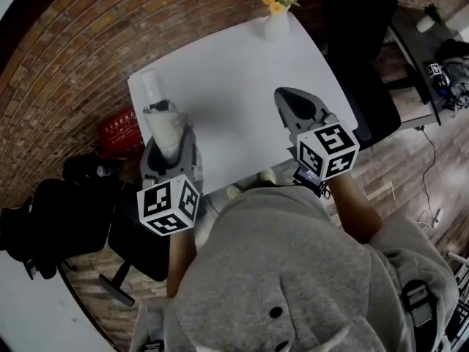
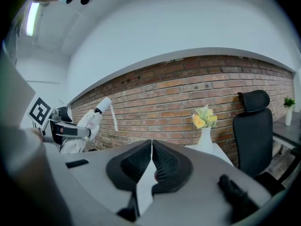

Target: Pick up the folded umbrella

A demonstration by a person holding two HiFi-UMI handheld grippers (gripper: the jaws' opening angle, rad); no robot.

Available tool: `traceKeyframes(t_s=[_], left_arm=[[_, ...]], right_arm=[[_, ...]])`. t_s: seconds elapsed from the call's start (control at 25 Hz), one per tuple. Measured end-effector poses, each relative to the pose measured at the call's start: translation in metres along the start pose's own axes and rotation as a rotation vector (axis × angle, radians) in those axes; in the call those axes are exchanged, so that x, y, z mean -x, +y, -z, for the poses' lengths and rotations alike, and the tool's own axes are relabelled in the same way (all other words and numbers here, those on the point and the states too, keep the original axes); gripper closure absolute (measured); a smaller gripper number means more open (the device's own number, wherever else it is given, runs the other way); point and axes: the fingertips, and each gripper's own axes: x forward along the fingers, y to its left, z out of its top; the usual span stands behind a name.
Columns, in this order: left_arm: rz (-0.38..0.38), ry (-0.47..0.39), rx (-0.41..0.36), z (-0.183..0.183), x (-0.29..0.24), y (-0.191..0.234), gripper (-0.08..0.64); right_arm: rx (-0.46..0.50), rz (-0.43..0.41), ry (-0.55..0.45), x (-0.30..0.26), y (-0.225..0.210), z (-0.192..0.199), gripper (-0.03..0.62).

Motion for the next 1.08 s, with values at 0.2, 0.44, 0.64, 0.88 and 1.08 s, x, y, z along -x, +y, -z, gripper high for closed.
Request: traceKeyframes(t_s=[0.2, 0.44, 0.64, 0.88, 1.08], left_arm=[[-0.022, -0.040, 0.015, -0.008, 0.006, 0.002, 0.276], [-0.028, -0.049, 0.028, -0.011, 0.006, 0.007, 0.276], [-0.029, -0.067, 0.026, -0.018, 0.003, 0.008, 0.276], [-0.023, -0.067, 0.024, -0.021, -0.005, 0.010, 0.276], [-0.021, -0.072, 0.016, -0.025, -0.011, 0.009, 0.276]], right_arm=[[0.004, 0.008, -0.008, 0.003, -0.002, -0.002, 0.568], [0.010, -0.001, -0.024, -0.002, 0.004, -0.013, 0.568], [0.011, -0.008, -0.027, -0.007, 0.006, -0.015, 0.568], [0.007, -0.002, -0.015, -0.012, 0.002, -0.013, 0.566], [0.007, -0.001, -0.017, -0.017, -0.003, -0.015, 0.568]])
